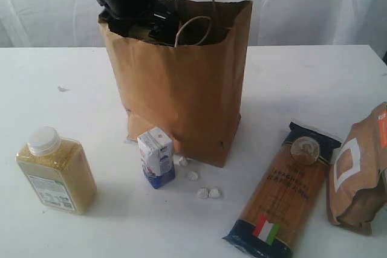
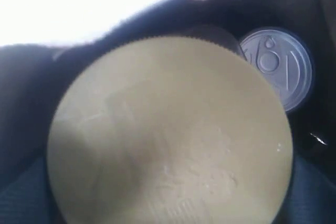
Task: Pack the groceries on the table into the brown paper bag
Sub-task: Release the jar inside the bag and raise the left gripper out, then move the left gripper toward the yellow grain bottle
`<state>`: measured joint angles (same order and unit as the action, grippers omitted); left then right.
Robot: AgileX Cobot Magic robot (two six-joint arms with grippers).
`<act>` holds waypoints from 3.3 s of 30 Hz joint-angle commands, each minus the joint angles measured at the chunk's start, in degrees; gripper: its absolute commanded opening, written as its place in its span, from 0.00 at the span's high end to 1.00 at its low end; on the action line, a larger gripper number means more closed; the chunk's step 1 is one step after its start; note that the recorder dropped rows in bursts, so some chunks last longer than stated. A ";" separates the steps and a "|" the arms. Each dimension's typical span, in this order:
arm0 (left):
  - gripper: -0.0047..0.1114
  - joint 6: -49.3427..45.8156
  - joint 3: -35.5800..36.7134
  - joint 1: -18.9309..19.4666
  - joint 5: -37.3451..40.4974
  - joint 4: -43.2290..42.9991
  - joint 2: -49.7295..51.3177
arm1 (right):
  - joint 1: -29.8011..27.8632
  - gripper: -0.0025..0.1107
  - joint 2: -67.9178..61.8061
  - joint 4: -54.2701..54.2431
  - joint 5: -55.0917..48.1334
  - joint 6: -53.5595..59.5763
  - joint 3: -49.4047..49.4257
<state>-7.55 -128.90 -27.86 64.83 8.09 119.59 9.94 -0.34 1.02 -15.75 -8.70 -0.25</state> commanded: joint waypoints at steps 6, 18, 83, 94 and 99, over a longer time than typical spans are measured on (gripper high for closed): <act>0.16 0.16 -0.43 -0.24 5.13 1.87 -2.32 | -0.26 0.98 0.34 0.13 0.67 -0.12 0.25; 0.10 -1.18 -0.43 -0.24 5.13 4.33 -2.25 | -0.26 0.98 0.34 0.13 0.67 -0.12 0.25; 0.96 13.17 18.64 -0.24 3.84 -19.53 -40.43 | -0.26 0.98 0.34 0.13 0.67 -1.65 0.25; 0.96 23.07 62.09 -0.24 -16.98 -18.67 -65.66 | -0.26 0.98 0.34 0.13 0.67 -1.65 0.25; 0.96 26.28 80.29 -0.24 -26.79 -15.60 -77.13 | -0.26 0.98 0.34 0.13 0.67 -1.65 0.25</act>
<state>16.22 -56.74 -27.95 43.06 -9.28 48.26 9.94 -0.34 1.02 -15.75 -10.02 -0.25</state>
